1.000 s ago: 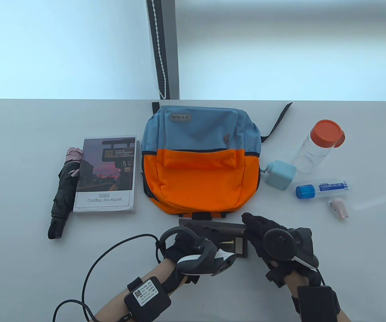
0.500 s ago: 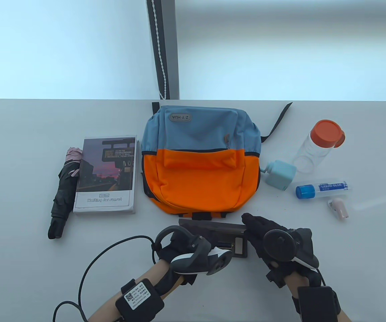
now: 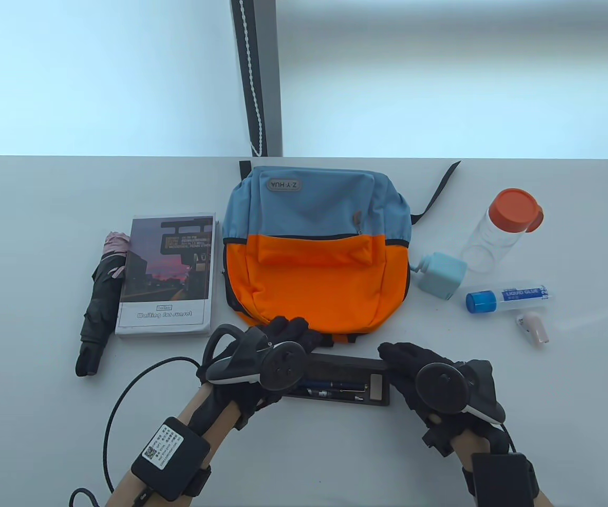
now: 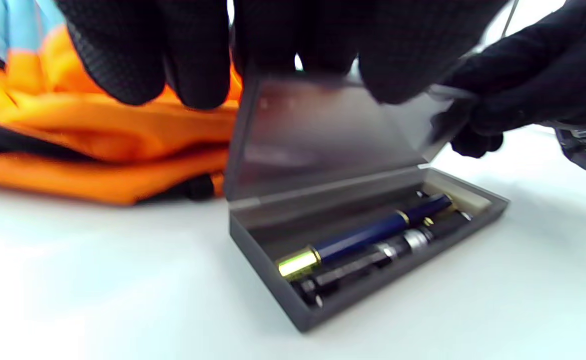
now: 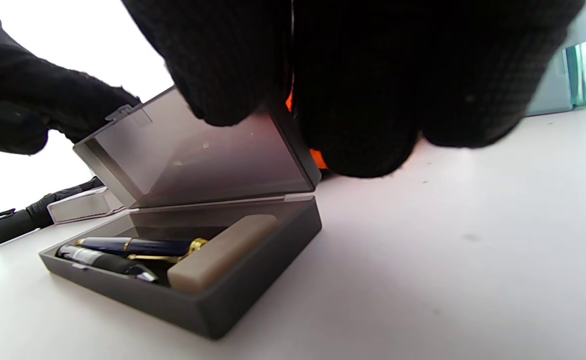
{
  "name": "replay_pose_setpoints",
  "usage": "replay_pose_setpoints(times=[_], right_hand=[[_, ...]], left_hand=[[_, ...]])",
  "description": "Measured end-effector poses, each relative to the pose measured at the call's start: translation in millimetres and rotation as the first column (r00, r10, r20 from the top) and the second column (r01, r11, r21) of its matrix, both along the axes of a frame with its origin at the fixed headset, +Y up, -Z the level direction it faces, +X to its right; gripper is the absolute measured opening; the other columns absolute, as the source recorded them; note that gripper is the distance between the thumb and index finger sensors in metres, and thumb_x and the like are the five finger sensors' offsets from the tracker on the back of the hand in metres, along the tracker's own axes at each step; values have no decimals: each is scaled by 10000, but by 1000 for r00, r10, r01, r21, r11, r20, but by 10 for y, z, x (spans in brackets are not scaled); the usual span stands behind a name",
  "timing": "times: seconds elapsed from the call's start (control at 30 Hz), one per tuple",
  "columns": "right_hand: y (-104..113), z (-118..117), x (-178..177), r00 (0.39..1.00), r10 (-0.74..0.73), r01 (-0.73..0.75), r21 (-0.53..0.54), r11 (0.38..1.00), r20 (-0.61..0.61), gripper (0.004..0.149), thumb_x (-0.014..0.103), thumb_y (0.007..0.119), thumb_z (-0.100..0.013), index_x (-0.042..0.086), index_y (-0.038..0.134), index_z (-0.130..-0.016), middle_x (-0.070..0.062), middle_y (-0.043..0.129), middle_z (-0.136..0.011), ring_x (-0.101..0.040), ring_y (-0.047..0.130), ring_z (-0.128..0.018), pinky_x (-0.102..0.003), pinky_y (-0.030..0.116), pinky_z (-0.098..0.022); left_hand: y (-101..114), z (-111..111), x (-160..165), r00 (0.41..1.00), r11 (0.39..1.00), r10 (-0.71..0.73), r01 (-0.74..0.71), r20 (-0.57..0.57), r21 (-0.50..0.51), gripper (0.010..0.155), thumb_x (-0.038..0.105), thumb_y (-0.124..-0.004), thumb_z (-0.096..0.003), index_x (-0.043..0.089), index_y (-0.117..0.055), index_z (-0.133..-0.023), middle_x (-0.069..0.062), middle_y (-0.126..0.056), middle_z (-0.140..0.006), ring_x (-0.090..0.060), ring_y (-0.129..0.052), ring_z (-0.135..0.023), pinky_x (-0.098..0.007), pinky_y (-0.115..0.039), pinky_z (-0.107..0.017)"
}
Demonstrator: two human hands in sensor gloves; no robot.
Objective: Pack school bag
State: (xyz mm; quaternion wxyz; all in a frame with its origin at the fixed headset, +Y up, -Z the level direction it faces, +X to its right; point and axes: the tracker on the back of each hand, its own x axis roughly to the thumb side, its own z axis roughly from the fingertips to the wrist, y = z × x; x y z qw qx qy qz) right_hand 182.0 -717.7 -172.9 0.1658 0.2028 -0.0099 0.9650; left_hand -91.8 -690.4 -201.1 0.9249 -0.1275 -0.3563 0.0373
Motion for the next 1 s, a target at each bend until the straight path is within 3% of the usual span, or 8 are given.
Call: replay_pose_setpoints(times=[0.1,0.17,0.37,0.43,0.73,0.83,1.0], right_hand=[[-15,6,2,999,18,-19,-30,999,-38,531,273,951,-474,121,829,-968,-233,957,-953,-377,1096,-664,-573,929,-448],[-41,5,-10,997,37,-40,-42,998,-66,553,265,973,-461,130,821,-976,-241,913,-1004,-430,1039,-778,-623,890,-511],[-92,14,-38,990,70,-78,-59,995,-123,617,264,1011,-427,123,804,-990,-268,848,-1072,-525,915,-936,-735,793,-597],[-101,18,-53,987,78,-88,-68,994,-137,633,254,1018,-420,113,789,-993,-277,830,-1083,-532,904,-944,-746,781,-605],[-161,58,-141,968,162,-179,-78,981,-190,688,257,1038,-397,98,744,-998,-285,725,-1138,-516,882,-959,-739,773,-617],[-184,69,-191,968,172,-187,-67,980,-185,637,288,1013,-418,81,778,-973,-298,719,-1133,-518,889,-943,-736,770,-615],[-166,72,-241,967,201,-209,-37,977,-159,605,316,1023,-407,97,818,-933,-276,768,-1107,-503,922,-918,-731,781,-611]], left_hand=[[-39,35,-4,1000,1000,13,-14,24,24,562,318,-826,-489,140,-760,-1018,-207,-877,-1019,-472,-936,-891,-653,-824,-585],[-87,51,9,1000,1000,-7,7,26,-5,556,326,-845,-481,146,-795,-1004,-174,-929,-1009,-454,-970,-878,-674,-798,-599],[-193,61,42,999,997,-40,42,33,-60,643,389,-882,-451,164,-751,-1039,-282,-758,-1112,-551,-835,-960,-709,-743,-632],[-236,64,42,999,996,-27,30,34,-84,660,381,-898,-445,153,-735,-1042,-302,-760,-1099,-545,-852,-947,-705,-754,-621],[-332,99,107,995,995,-89,88,34,39,779,431,-1004,-350,213,-724,-1044,-277,-838,-1085,-490,-902,-925,-657,-796,-613],[-384,138,108,995,989,-90,86,29,118,821,450,-1037,-301,213,-738,-1027,-251,-874,-1064,-458,-928,-896,-626,-826,-600],[-399,172,98,996,987,-90,88,12,136,804,459,-1031,-302,232,-736,-1015,-218,-863,-1072,-437,-923,-906,-617,-825,-618]])
